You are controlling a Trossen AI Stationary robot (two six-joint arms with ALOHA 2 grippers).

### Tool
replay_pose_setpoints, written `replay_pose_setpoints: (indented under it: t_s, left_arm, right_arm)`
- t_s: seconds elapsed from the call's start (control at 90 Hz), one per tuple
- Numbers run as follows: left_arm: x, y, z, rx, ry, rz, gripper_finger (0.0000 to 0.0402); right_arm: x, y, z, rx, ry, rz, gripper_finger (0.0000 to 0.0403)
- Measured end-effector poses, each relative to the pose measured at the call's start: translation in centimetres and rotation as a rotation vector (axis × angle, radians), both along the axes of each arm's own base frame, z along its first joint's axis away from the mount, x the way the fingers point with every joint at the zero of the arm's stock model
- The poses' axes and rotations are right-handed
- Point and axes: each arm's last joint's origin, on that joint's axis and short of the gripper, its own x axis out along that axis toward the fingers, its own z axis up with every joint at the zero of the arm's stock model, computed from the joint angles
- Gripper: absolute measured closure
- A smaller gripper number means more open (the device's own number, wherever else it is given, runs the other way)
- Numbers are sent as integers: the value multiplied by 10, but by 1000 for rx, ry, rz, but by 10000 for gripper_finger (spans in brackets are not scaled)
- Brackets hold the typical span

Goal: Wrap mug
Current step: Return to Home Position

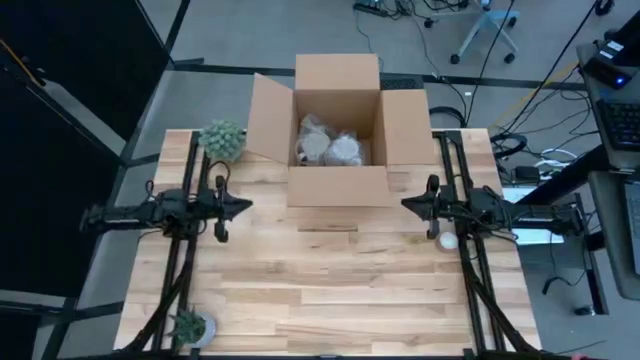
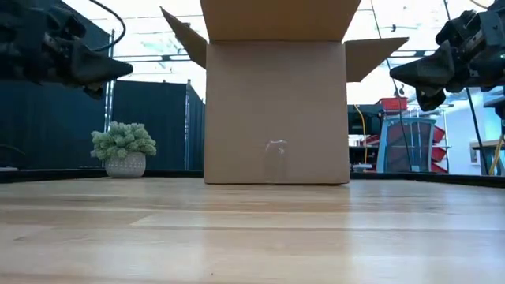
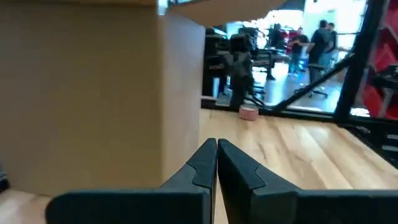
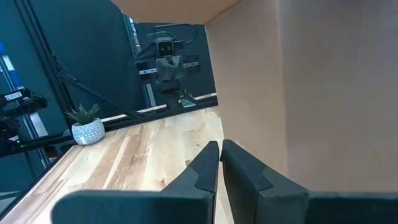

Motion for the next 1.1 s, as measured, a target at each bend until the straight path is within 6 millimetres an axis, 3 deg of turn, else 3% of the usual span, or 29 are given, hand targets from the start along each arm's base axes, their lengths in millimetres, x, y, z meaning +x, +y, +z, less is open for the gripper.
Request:
replay_pose_setpoints:
  t_s: [1.1]
  left_arm:
    - [0, 2, -1, 21, 14, 17, 401]
  right_arm:
    - [0, 0, 0, 0, 0, 0, 396]
